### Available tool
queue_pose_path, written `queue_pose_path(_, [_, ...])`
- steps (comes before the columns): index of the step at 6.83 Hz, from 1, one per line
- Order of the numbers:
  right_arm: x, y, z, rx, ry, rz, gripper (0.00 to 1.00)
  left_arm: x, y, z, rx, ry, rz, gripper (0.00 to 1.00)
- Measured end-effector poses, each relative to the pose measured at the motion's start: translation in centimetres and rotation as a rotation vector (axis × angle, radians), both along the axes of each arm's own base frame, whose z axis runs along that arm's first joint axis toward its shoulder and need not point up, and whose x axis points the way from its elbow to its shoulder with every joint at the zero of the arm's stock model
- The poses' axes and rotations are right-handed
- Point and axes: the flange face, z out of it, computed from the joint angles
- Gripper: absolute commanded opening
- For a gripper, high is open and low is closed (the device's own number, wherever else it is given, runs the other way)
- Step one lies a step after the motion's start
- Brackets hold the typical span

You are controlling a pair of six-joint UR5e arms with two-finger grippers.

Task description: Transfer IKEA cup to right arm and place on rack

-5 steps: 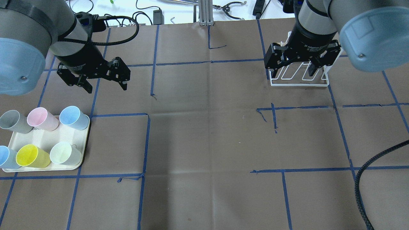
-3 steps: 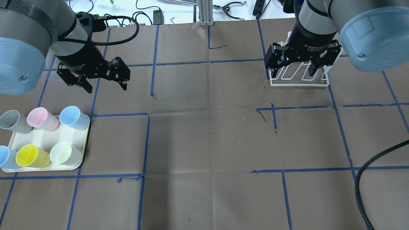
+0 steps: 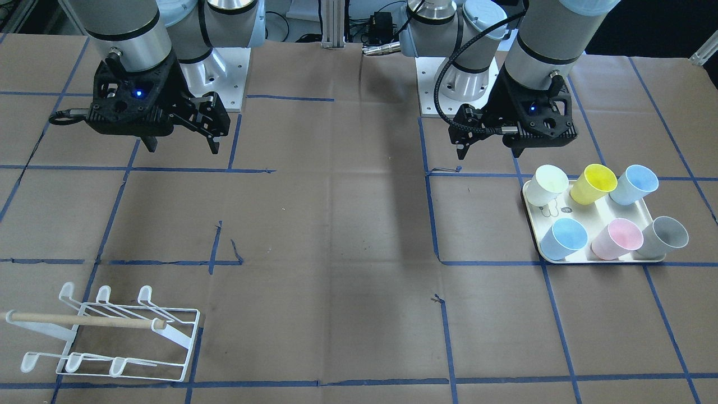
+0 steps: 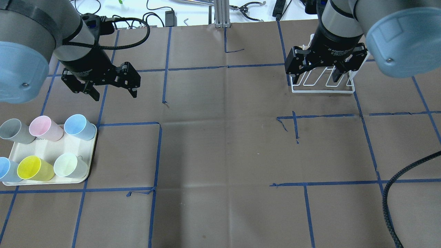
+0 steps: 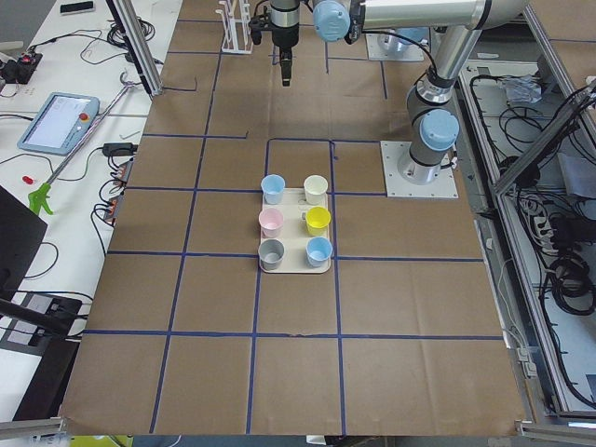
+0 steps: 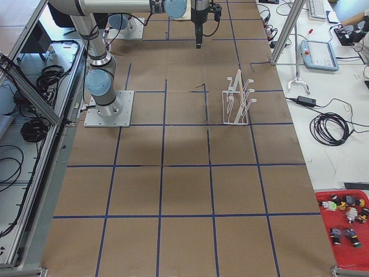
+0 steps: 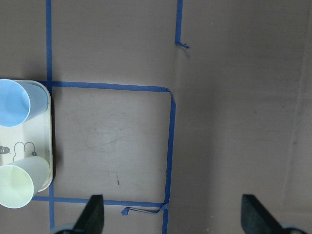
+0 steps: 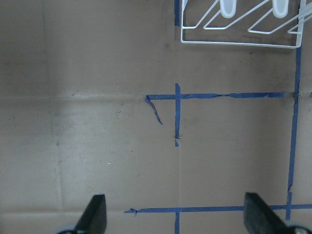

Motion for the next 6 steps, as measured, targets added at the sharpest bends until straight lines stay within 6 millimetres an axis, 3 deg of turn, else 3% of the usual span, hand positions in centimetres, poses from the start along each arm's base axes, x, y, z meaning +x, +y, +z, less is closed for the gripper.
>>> queue_pose_path(6, [0.00, 0.00, 0.00, 0.000, 0.001, 0.000, 1.00, 0.14, 0.25, 0.08, -0.002, -0.002, -0.017, 1.00])
